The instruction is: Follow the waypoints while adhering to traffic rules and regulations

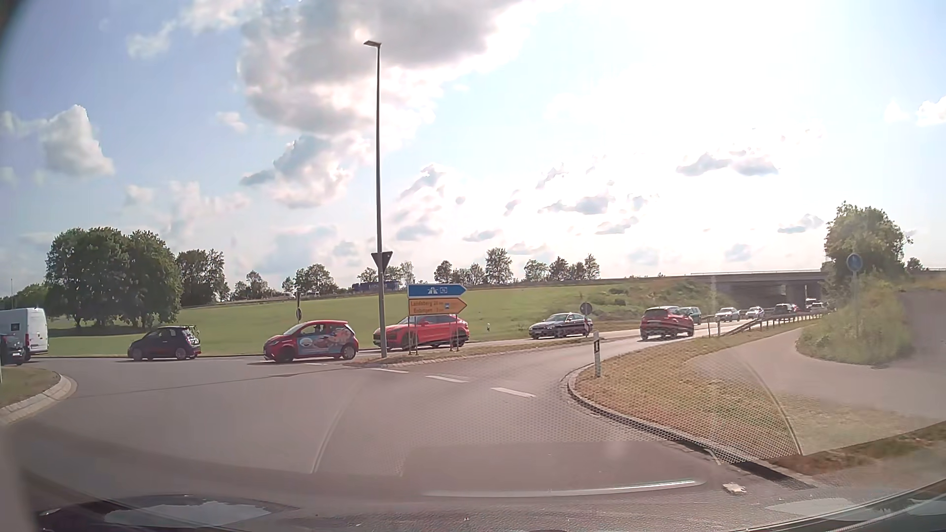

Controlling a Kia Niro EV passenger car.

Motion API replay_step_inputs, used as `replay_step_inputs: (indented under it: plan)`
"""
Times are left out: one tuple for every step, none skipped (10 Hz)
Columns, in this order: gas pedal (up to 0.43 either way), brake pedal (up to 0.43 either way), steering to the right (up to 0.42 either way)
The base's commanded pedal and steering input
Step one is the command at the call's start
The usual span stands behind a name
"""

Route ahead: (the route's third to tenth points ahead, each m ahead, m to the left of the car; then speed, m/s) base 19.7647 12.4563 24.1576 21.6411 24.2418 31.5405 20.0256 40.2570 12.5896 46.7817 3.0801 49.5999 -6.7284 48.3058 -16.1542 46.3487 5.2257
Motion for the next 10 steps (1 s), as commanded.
replay_step_inputs:
  plan:
    - [0.079,0.012,-0.105]
    - [0.079,0.012,-0.107]
    - [0.079,0.012,-0.111]
    - [0.079,0.012,-0.118]
    - [0.079,0.012,-0.128]
    - [0.067,0.012,-0.136]
    - [0.067,0.012,-0.145]
    - [0.067,0.012,-0.153]
    - [0.067,0.012,-0.162]
    - [0.067,0.012,-0.165]
